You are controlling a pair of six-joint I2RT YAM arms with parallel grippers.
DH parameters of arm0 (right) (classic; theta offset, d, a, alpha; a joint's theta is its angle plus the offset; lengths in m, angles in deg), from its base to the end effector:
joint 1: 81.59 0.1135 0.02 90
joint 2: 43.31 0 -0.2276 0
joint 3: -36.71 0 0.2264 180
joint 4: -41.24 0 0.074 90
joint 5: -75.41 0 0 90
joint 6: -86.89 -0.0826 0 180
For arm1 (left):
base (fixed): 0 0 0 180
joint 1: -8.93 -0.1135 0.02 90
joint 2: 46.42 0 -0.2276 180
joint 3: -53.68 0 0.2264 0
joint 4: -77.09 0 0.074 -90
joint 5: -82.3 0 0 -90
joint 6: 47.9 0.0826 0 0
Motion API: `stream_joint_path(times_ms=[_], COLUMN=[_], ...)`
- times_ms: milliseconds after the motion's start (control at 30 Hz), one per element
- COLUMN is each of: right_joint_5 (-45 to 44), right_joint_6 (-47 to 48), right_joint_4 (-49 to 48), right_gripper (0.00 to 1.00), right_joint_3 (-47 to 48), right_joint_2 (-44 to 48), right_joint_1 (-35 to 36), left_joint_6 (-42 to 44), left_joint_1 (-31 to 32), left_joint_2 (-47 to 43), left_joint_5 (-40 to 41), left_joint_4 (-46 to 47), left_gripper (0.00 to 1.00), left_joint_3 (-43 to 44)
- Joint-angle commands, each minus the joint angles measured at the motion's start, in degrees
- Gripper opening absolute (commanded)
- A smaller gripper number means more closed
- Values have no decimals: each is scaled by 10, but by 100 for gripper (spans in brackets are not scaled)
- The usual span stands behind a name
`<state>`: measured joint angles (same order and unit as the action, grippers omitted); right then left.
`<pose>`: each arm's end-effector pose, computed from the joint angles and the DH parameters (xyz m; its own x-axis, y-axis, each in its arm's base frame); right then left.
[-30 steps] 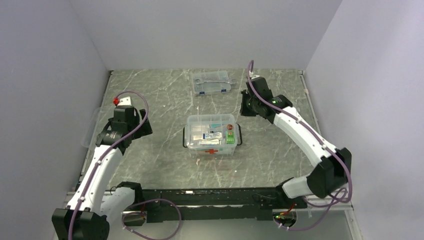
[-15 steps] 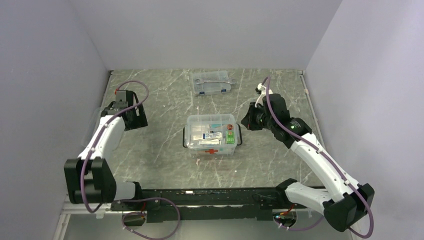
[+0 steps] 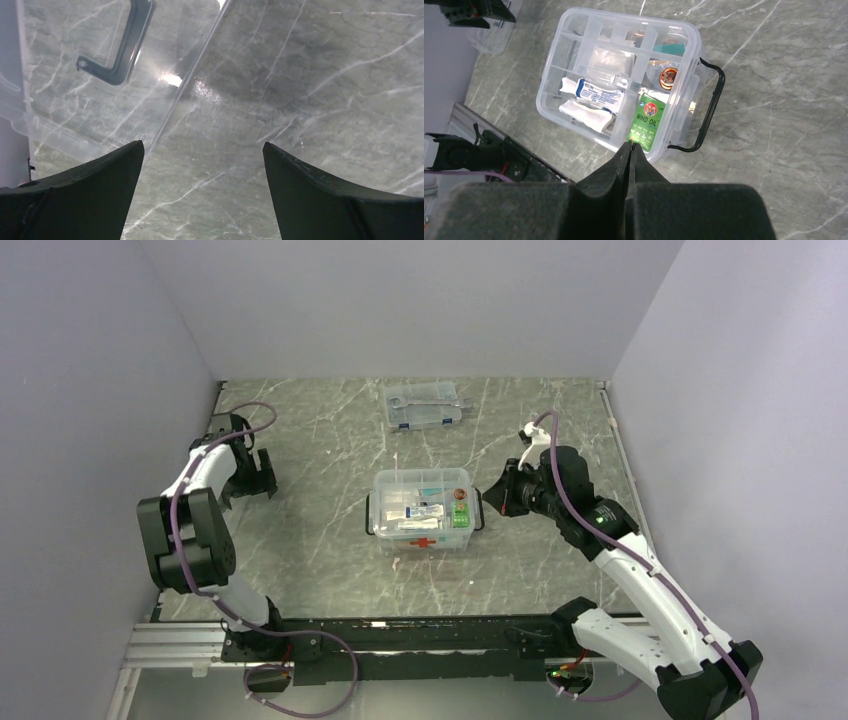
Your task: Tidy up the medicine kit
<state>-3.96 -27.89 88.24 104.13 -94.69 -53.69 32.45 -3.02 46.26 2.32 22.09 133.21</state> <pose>0.1949 0.1204 0.2740 -0.6641 0.1145 -0.7388 -0.3539 0.8223 0.4456 0.2992 0.0780 0.1452 -0.8504 -0.3487 -0.3940 -0.4157 0.9043 0.0968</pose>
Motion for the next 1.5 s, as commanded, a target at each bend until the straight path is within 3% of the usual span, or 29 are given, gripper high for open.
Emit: stream_joint_path(times_ms=[0,733,1133,1400,1467], right_joint_5=[25,13,14,15,14], right_joint_6=[-10,-6,-8,-12,-11], right_joint_4=[-30,-30,-27,-21,-19], right_gripper=[2,2,1,1,1], right_joint_3=[-14,-48,-49,-41,-37], right_joint_2=[15,45,50,49,45], right_joint_1=[0,0,0,0,0], left_joint_6=[22,49,42,34,30], left_joint_1=[-8,-19,-19,-17,-14], left_joint_2=[40,181,170,148,134], left_joint_5=[-15,3,-30,-55,-66], left_joint_4=[16,4,15,18,18], left_gripper=[96,72,45,14,2], left_joint_3=[42,107,83,75,75])
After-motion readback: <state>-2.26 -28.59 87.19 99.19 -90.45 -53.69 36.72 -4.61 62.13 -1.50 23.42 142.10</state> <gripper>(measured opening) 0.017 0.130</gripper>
